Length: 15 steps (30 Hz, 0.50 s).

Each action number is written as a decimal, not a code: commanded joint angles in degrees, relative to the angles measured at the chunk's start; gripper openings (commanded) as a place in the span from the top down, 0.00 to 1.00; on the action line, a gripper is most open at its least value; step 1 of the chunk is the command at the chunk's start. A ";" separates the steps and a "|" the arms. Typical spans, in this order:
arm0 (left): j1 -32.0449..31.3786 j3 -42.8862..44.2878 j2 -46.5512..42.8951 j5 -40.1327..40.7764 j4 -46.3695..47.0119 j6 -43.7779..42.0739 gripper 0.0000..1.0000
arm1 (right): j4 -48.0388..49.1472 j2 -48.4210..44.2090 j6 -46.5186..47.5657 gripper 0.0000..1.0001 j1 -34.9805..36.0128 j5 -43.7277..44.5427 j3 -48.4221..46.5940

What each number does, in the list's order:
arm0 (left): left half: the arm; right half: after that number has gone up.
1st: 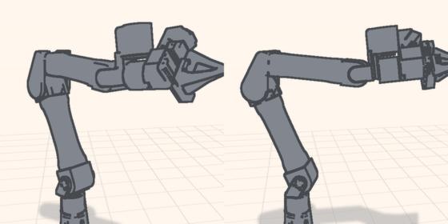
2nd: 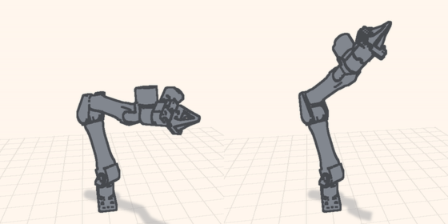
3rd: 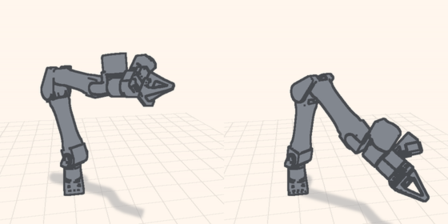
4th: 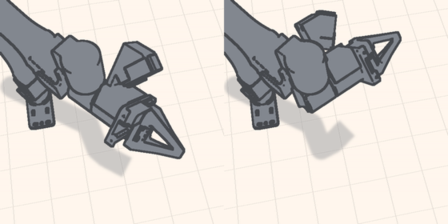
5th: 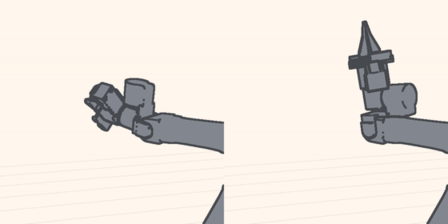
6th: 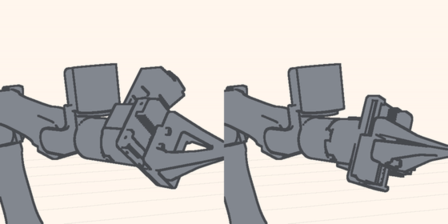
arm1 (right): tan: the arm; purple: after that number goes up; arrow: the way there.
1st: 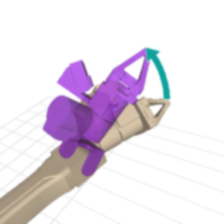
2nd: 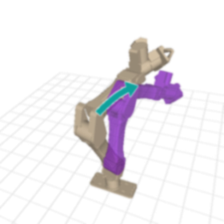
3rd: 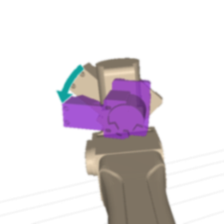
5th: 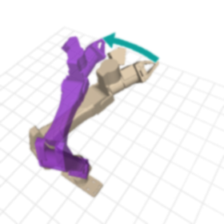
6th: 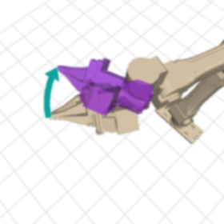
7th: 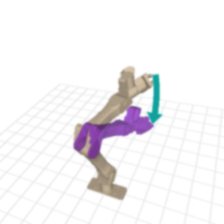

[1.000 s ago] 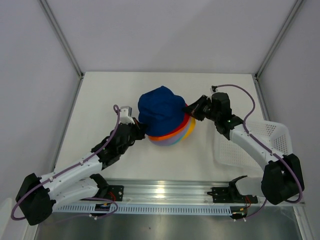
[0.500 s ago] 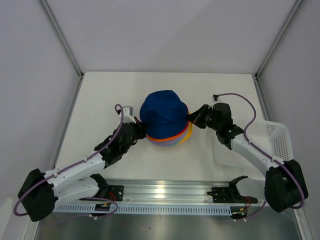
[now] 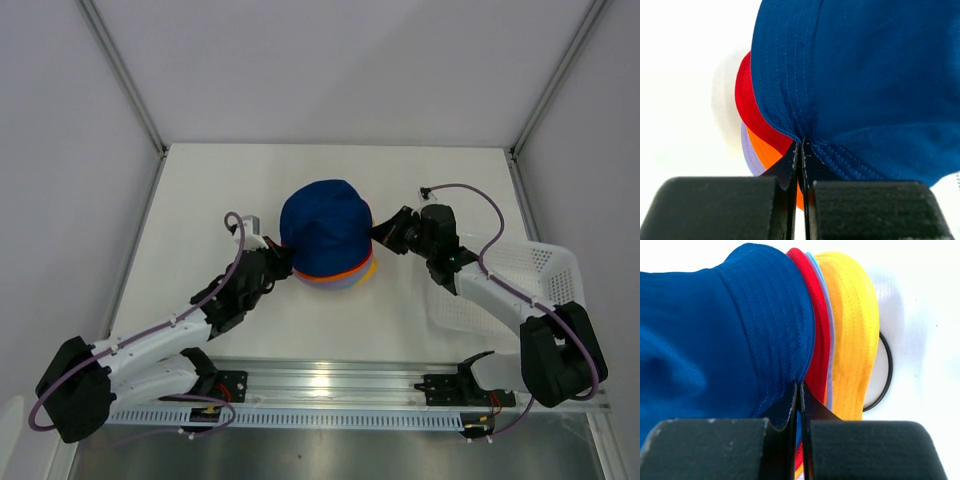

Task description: Stack the hats

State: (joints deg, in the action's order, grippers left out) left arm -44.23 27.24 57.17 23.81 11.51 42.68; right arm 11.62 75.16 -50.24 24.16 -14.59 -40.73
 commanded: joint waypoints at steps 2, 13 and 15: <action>-0.86 -4.48 -1.35 -0.52 -8.08 -1.36 0.99 | -12.32 4.21 6.02 1.00 0.36 3.34 3.03; -0.86 -8.97 -3.12 -6.33 -3.86 -7.52 0.95 | -9.34 11.04 8.23 1.00 -0.08 3.43 -4.25; -0.77 -7.47 -0.22 -5.53 -3.95 -6.73 0.94 | -8.46 13.25 8.14 1.00 -0.08 3.16 -6.19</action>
State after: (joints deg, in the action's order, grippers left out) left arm -44.51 20.86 52.53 19.59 16.69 39.33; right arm 12.36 82.21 -46.59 24.21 -15.55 -46.46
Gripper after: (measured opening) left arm 0.052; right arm 0.009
